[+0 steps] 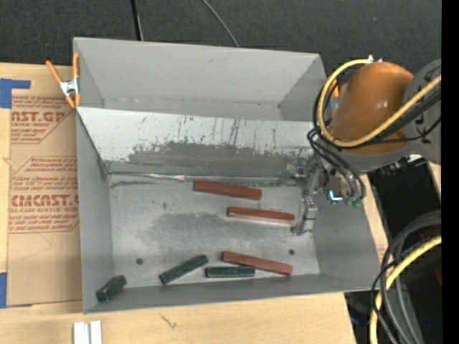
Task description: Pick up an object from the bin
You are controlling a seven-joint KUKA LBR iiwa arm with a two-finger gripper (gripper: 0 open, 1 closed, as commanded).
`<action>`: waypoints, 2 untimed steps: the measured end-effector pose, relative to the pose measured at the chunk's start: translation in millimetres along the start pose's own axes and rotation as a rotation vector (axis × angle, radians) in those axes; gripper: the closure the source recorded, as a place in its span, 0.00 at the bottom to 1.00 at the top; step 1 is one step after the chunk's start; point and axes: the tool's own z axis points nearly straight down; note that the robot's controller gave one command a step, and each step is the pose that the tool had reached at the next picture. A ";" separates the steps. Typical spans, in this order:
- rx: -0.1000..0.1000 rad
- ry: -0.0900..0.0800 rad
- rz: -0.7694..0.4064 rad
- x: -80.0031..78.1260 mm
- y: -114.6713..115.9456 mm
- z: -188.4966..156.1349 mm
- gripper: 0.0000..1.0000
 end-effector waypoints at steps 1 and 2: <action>0.001 -0.008 -0.001 -1.8 0.2 -4.0 0.00; 0.002 -0.016 -0.018 -7.3 -0.4 42.7 0.00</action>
Offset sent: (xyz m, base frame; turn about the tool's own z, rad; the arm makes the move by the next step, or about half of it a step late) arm 0.0093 -0.0014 -0.1183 -0.0426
